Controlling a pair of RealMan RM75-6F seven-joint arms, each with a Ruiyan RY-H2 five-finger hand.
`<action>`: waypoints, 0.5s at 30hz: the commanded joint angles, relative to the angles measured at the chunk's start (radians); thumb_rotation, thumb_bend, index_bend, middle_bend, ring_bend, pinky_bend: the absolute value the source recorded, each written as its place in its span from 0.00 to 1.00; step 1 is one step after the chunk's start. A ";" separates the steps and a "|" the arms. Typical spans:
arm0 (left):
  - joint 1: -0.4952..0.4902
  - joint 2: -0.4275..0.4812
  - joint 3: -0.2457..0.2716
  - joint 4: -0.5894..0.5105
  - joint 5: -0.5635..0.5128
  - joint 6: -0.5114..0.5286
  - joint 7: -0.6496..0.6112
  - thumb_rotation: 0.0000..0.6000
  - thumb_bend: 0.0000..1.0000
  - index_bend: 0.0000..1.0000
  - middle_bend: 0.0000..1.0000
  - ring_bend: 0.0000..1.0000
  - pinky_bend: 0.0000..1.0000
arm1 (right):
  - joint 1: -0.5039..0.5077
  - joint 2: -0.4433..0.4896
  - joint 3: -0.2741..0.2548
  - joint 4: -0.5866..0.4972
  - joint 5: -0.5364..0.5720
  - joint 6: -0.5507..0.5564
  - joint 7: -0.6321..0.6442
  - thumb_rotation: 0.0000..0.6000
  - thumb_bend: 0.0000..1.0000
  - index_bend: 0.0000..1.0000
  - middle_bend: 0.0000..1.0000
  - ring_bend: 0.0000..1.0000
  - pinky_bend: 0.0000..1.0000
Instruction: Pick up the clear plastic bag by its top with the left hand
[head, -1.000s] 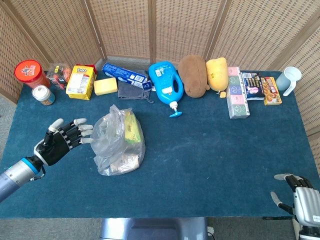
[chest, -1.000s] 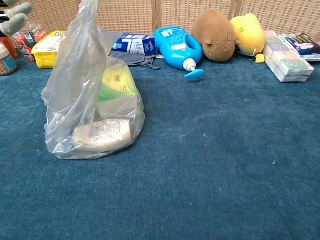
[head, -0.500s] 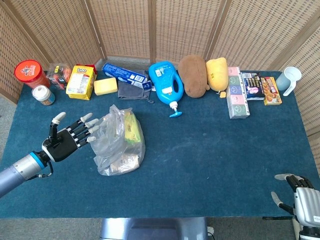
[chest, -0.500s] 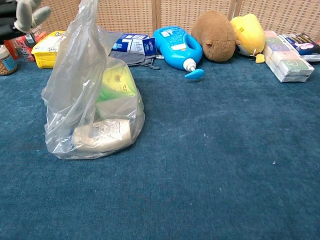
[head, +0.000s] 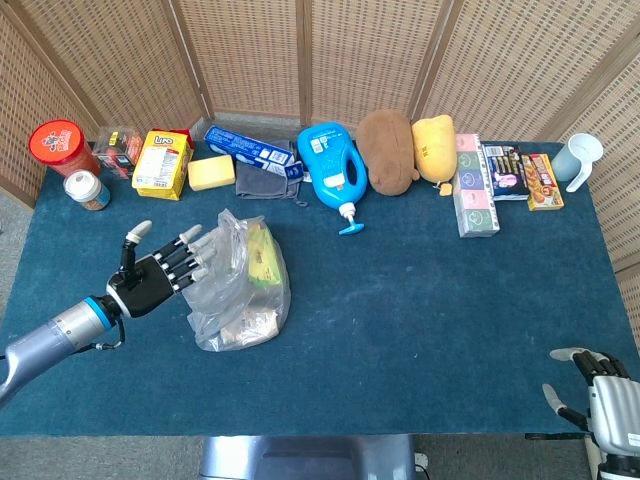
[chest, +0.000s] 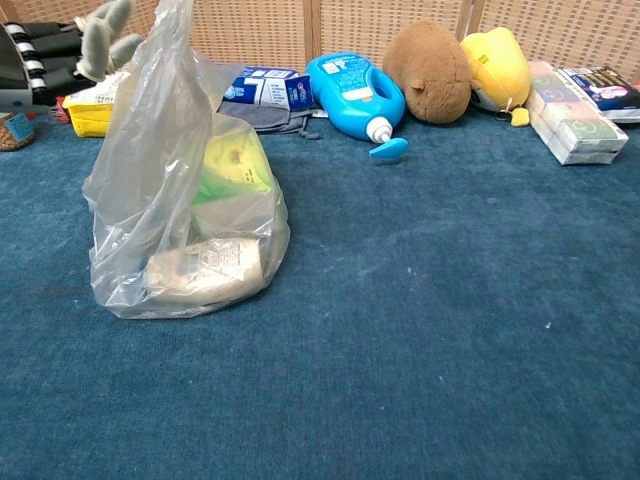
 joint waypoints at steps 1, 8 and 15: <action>-0.010 -0.009 0.010 0.003 -0.003 -0.005 -0.012 0.25 0.34 0.15 0.27 0.18 0.40 | -0.003 0.002 -0.001 0.000 0.000 0.004 0.002 1.00 0.29 0.38 0.40 0.36 0.25; -0.041 -0.008 0.011 -0.005 -0.032 -0.035 -0.007 0.25 0.38 0.11 0.20 0.11 0.39 | -0.002 0.003 -0.001 -0.001 -0.005 0.004 0.002 1.00 0.29 0.38 0.40 0.36 0.25; -0.074 0.012 -0.009 -0.040 -0.051 -0.050 0.004 0.25 0.38 0.02 0.07 0.00 0.27 | -0.004 0.002 -0.002 -0.001 -0.008 0.006 0.003 1.00 0.29 0.38 0.40 0.36 0.25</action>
